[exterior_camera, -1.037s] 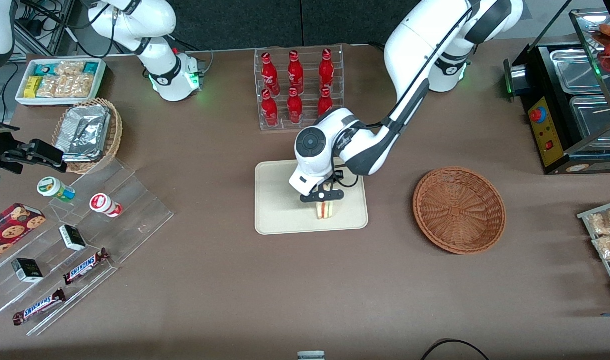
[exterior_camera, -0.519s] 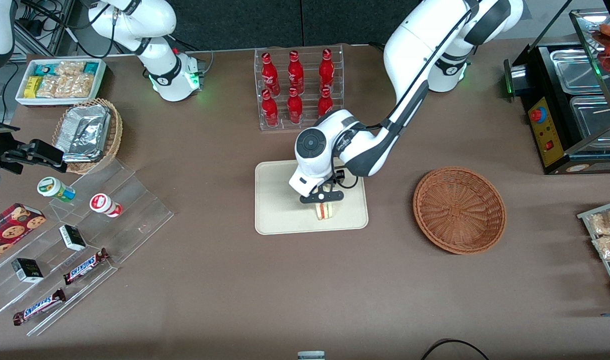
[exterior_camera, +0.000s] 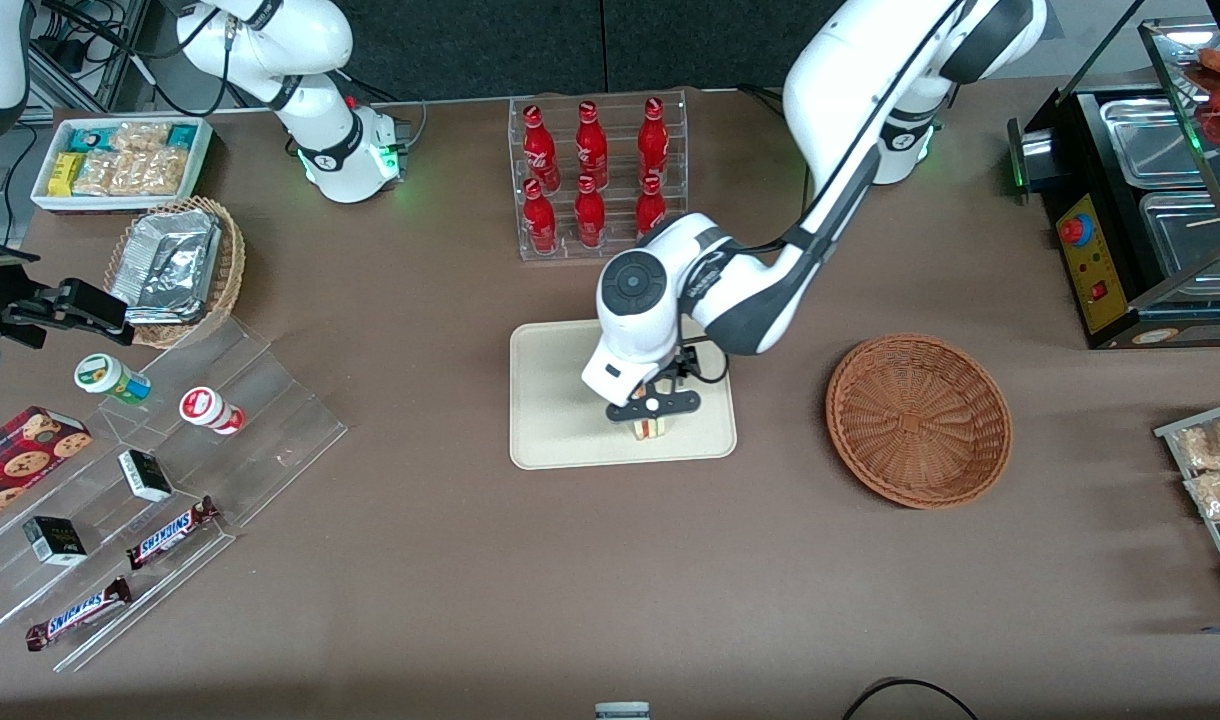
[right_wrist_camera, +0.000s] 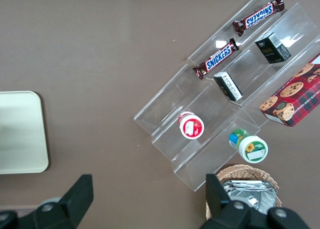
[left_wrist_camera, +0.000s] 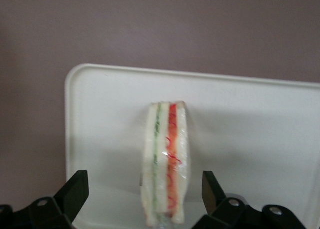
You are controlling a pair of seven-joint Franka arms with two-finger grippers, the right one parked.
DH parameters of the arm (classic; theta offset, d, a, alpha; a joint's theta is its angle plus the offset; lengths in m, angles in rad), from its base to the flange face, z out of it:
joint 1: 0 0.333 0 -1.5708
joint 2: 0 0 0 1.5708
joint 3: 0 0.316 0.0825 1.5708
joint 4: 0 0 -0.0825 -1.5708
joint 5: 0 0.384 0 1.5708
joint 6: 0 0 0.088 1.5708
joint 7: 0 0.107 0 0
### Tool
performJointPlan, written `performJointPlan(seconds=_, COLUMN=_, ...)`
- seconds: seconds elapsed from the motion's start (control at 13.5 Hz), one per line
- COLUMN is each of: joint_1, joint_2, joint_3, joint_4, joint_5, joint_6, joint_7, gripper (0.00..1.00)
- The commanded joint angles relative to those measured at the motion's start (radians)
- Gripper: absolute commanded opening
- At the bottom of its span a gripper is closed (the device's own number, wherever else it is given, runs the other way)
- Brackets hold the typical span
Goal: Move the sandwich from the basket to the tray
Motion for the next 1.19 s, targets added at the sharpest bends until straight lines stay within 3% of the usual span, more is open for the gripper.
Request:
performJointPlan(seconds=0.0, joint_1=0.096, joint_2=-0.077, joint_3=-0.007, joint_4=-0.019, joint_5=0.004, joint_6=-0.078, joint_7=0.004, gripper=1.00)
performJointPlan(seconds=0.44, joint_1=0.310, joint_2=-0.183, joint_3=-0.010, joint_4=-0.099, joint_5=-0.035, joint_6=-0.143, joint_7=0.206, gripper=1.00)
performJointPlan(seconds=1.11, joint_1=0.502, joint_2=-0.334, joint_3=-0.008, joint_4=-0.170, joint_5=-0.055, joint_6=-0.267, joint_7=0.513, gripper=1.00)
